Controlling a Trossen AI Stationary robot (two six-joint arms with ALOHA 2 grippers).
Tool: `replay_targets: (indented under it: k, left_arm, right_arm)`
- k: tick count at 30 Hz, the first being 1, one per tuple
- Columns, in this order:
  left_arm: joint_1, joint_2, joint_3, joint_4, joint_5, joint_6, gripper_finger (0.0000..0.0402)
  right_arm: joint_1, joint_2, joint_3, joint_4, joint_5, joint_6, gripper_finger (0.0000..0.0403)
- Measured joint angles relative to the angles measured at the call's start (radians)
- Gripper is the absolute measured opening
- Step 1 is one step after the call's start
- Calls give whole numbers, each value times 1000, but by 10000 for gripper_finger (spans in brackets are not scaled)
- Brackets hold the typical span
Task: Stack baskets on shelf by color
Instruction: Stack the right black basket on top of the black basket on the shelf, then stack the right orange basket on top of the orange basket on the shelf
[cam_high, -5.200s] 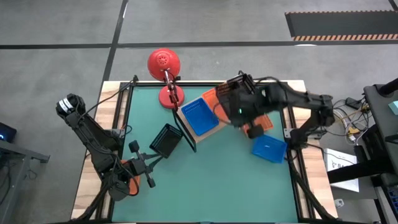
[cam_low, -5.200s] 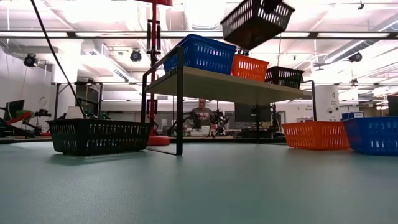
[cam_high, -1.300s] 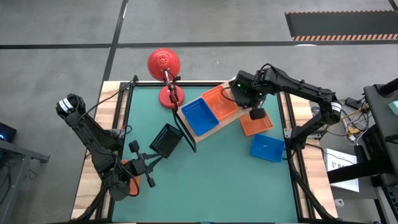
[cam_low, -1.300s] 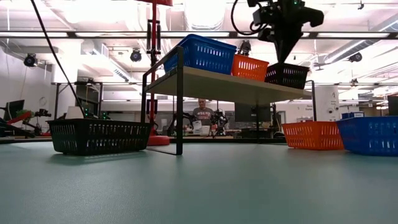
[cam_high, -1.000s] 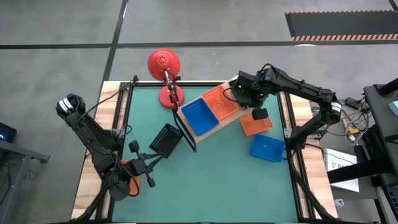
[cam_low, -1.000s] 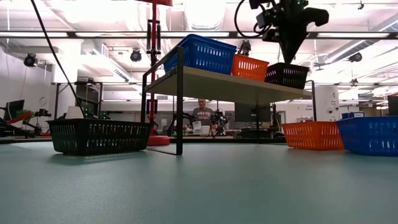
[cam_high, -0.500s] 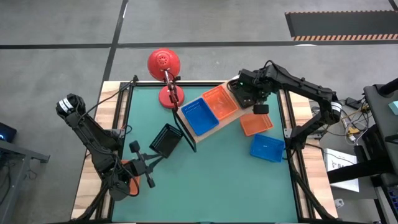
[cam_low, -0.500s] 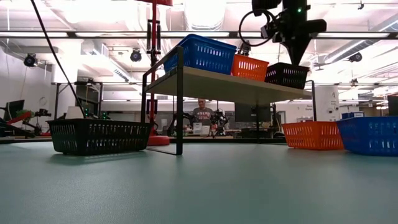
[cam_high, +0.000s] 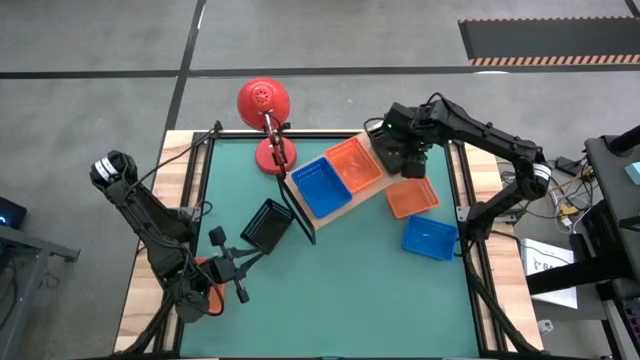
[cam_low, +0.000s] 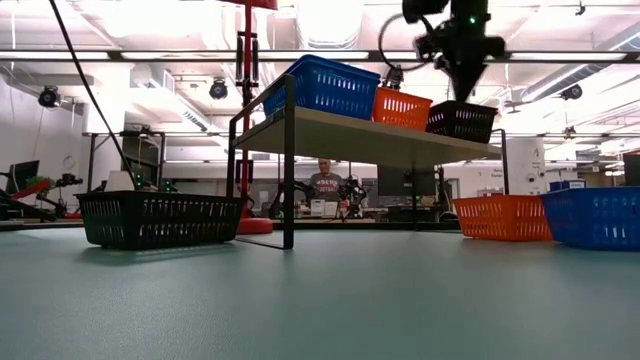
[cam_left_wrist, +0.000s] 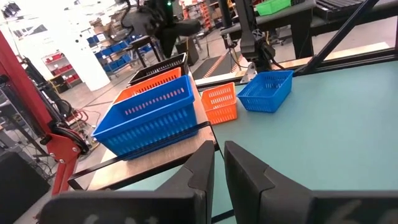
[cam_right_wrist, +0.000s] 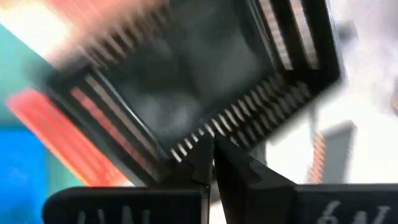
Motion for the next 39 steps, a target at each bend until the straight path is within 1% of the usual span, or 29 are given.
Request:
replay_targets:
  k: [2,4,9,13,18,27,31,35,39]
  left_arm:
    - [0,0,0,0,0,0,22]
    - [0,0,0,0,0,0,22]
    - [0,0,0,0,10,0,22]
    - [0,0,0,0,11,0,22]
    - [0,0,0,0,12,0,22]
    - [0,0,0,0,13,0,22]
    - [0,0,0,0,13,0,22]
    - [0,0,0,0,13,0,22]
    - [0,0,0,0,13,0,22]
  right_arm:
    - [14,-3,0,61,-97,1,8]
    - [28,-1,0,95,-154,0,8]
    - [59,6,0,79,-168,-4,8]
    - [70,6,0,40,-239,-8,9]
    - [68,5,0,-31,-235,-4,9]
    - [69,4,2,-26,-235,5,9]
    - [75,-6,32,-24,-232,8,9]
    - [119,-49,51,17,-233,45,9]
    - [223,-115,32,89,-236,98,9]
